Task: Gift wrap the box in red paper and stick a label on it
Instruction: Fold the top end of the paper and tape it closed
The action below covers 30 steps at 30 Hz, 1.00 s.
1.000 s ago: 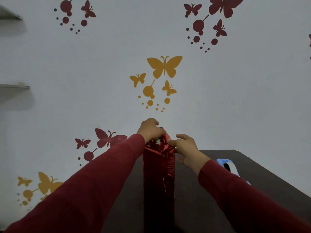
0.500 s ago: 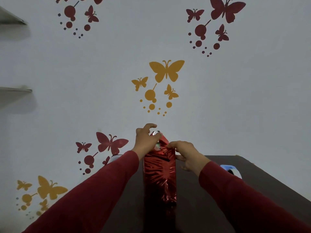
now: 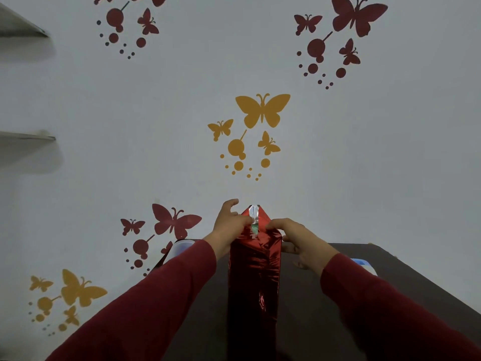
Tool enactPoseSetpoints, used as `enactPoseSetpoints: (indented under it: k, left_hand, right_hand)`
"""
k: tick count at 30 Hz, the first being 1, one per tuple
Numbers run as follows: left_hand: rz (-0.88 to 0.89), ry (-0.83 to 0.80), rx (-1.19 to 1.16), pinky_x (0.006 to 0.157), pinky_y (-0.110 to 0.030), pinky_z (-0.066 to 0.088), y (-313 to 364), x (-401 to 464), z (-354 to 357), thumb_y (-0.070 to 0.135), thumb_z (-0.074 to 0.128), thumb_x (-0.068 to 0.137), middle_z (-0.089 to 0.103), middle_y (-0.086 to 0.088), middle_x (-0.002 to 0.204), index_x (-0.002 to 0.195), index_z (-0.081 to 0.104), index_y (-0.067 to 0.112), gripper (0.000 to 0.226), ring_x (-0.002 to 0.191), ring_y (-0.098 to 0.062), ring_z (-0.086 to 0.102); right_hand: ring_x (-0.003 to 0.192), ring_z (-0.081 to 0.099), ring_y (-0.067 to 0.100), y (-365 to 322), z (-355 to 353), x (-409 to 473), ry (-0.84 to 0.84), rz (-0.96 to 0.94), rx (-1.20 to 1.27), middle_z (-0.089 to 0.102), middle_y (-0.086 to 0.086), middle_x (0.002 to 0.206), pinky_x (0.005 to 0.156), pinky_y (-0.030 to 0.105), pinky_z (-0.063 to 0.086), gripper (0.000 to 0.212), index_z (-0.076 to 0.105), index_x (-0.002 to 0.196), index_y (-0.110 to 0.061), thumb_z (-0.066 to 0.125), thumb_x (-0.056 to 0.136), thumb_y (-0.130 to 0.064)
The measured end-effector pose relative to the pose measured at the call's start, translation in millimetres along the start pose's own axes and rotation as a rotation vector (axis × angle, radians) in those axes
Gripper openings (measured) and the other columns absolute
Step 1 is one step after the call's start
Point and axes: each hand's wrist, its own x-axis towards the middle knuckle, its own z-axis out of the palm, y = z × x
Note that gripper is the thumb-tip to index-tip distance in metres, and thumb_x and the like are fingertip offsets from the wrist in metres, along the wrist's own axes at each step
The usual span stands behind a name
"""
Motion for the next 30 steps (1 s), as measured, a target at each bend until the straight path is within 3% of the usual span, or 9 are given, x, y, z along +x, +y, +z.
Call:
enactPoseSetpoints:
  k: [3, 5, 7, 10, 13, 16, 19, 23, 30]
  left_hand:
    - [0.021, 0.007, -0.016, 0.077, -0.029, 0.055, 1, -5, -4, 0.003, 0.067, 0.089, 0.051, -0.002, 0.127, 0.142, 0.047, 0.028, 0.061, 0.100, -0.015, 0.061]
    - [0.042, 0.002, 0.033, 0.065, -0.020, 0.050, -2, -7, -9, 0.001, 0.067, 0.089, 0.047, -0.004, 0.133, 0.140, 0.048, 0.026, 0.060, 0.098, -0.011, 0.059]
    - [0.095, 0.020, 0.094, 0.072, -0.023, 0.053, -5, -10, -12, 0.008, 0.074, 0.082, 0.046, -0.004, 0.135, 0.129, 0.052, 0.032, 0.057, 0.109, -0.018, 0.059]
    - [0.195, 0.030, 0.217, 0.089, -0.040, 0.057, -5, -14, -17, 0.021, 0.080, 0.071, 0.050, -0.002, 0.129, 0.102, 0.059, 0.040, 0.042, 0.110, -0.029, 0.063]
    - [0.169, -0.025, 0.210, 0.096, -0.042, 0.055, -4, -18, -18, 0.015, 0.085, 0.073, 0.059, -0.002, 0.120, 0.096, 0.069, 0.026, 0.030, 0.108, -0.024, 0.066]
    - [0.068, -0.057, 0.104, 0.101, -0.043, 0.056, 0, -19, -16, 0.023, 0.088, 0.057, 0.065, -0.012, 0.123, 0.101, 0.071, 0.022, 0.048, 0.111, -0.028, 0.068]
    - [-0.001, -0.025, 0.003, 0.088, -0.033, 0.057, 0, -17, -12, 0.006, 0.082, 0.077, 0.076, -0.014, 0.104, 0.104, 0.070, 0.013, 0.030, 0.093, -0.025, 0.073]
    - [-0.009, -0.003, -0.030, 0.095, -0.037, 0.058, -6, -15, -4, -0.003, 0.075, 0.080, 0.076, -0.014, 0.103, 0.096, 0.071, 0.015, 0.024, 0.098, -0.029, 0.074]
    - [0.032, 0.038, -0.042, 0.089, -0.035, 0.058, -9, -14, 1, -0.010, 0.073, 0.078, 0.077, -0.013, 0.097, 0.088, 0.072, 0.015, 0.027, 0.087, -0.023, 0.071]
  right_hand:
    - [0.071, 0.063, 0.013, 1, -2, 6, 0.019, -0.026, 0.001, 0.061, 0.001, 0.090, 0.054, 0.023, 0.038, 0.006, 0.062, 0.090, -0.014, 0.067, 0.093, -0.013]
    - [0.086, 0.066, 0.015, 1, -1, 16, 0.046, -0.073, -0.029, 0.066, 0.008, 0.113, 0.058, 0.025, 0.042, 0.032, 0.064, 0.116, -0.009, 0.073, 0.087, -0.016]
    - [0.102, 0.067, 0.019, 2, 2, 25, 0.079, -0.130, -0.052, 0.063, 0.008, 0.128, 0.065, 0.030, 0.044, 0.073, 0.049, 0.142, -0.018, 0.080, 0.076, -0.023]
    - [0.116, 0.064, 0.022, 0, 6, 35, 0.113, -0.208, -0.144, 0.060, 0.005, 0.135, 0.082, 0.037, 0.047, 0.098, 0.043, 0.145, -0.029, 0.084, 0.056, -0.033]
    - [0.124, 0.055, 0.025, -6, 10, 40, 0.188, -0.236, -0.228, 0.049, 0.005, 0.143, 0.089, 0.040, 0.051, 0.097, 0.041, 0.149, -0.026, 0.086, 0.064, -0.034]
    - [0.124, 0.055, 0.028, -10, 18, 46, 0.230, -0.237, -0.356, 0.043, 0.008, 0.145, 0.095, 0.044, 0.056, 0.104, 0.037, 0.151, -0.023, 0.087, 0.062, -0.043]
    - [0.123, 0.056, 0.030, -12, 25, 50, 0.268, -0.236, -0.556, 0.039, 0.011, 0.145, 0.093, 0.041, 0.055, 0.103, 0.033, 0.153, -0.019, 0.085, 0.066, -0.041]
    - [0.122, 0.056, 0.034, -20, 29, 56, 0.304, -0.197, -0.686, 0.038, 0.014, 0.142, 0.093, 0.041, 0.053, 0.092, 0.035, 0.147, -0.013, 0.080, 0.072, -0.042]
    - [0.120, 0.057, 0.034, -35, 29, 66, 0.331, -0.159, -0.825, 0.041, 0.015, 0.140, 0.096, 0.040, 0.053, 0.082, 0.034, 0.145, -0.010, 0.072, 0.078, -0.037]
